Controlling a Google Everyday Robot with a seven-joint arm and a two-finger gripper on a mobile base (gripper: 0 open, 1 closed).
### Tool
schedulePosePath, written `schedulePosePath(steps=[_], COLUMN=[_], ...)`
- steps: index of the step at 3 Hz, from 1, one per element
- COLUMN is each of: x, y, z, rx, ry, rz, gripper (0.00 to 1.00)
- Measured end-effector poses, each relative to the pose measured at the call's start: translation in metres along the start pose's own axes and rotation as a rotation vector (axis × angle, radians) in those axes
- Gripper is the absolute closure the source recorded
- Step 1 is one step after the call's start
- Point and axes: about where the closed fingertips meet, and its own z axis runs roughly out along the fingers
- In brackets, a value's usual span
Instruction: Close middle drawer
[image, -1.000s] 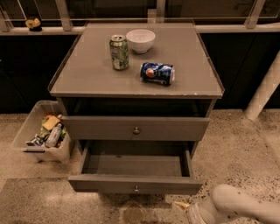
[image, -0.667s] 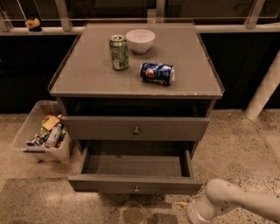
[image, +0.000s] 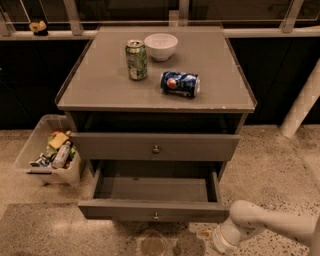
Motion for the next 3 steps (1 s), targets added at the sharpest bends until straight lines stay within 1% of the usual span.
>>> schedulePosePath(steps=[1,2,3], x=[0.009,0.008,-0.007], y=[-0.009,-0.02,-0.025], z=[0.011,0.01,-0.014], rx=[-0.027,-0.025,0.08], ry=[0.0,-0.013,-0.043], rz=[0.034,0.027,0.035], gripper=[0.0,0.0,0.0])
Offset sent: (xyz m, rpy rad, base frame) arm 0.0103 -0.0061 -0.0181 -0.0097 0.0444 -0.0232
